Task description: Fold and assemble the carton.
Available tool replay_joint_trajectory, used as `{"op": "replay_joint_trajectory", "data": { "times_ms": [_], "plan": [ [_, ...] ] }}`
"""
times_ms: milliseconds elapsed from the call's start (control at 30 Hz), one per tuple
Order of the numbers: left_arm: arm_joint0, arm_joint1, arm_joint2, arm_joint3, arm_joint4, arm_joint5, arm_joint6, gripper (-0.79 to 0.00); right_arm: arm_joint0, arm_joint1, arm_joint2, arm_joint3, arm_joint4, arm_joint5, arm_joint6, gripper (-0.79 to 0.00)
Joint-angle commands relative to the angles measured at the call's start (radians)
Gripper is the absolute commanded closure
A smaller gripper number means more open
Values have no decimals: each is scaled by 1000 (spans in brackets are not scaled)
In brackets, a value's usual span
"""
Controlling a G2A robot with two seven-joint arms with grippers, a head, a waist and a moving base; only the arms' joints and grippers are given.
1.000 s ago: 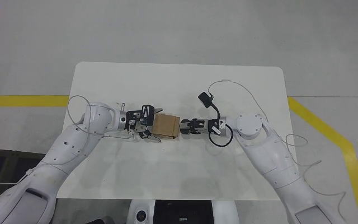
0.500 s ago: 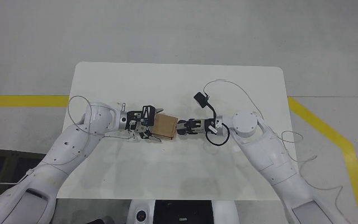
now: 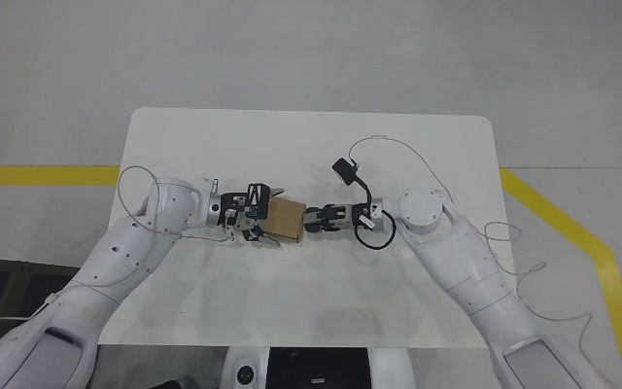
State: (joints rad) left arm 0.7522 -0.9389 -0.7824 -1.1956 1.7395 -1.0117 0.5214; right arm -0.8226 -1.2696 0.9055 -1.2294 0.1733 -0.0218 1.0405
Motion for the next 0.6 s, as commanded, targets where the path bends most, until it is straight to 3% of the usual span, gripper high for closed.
{"op": "replay_joint_trajectory", "data": {
  "times_ms": [0, 267, 567],
  "plan": [
    [0, 0, 0, 1, -1, 2, 0, -785, 0, 0, 2, 4, -1, 0, -3, 0],
    [-2, 18, -5, 18, -21, -1, 28, -785, -40, 20, 58, -42, -20, -3, -24, 0],
    [-48, 109, 66, 38, -155, -1, 165, -785, -113, 50, 139, -146, -67, -64, -40, 0]
  ]
}}
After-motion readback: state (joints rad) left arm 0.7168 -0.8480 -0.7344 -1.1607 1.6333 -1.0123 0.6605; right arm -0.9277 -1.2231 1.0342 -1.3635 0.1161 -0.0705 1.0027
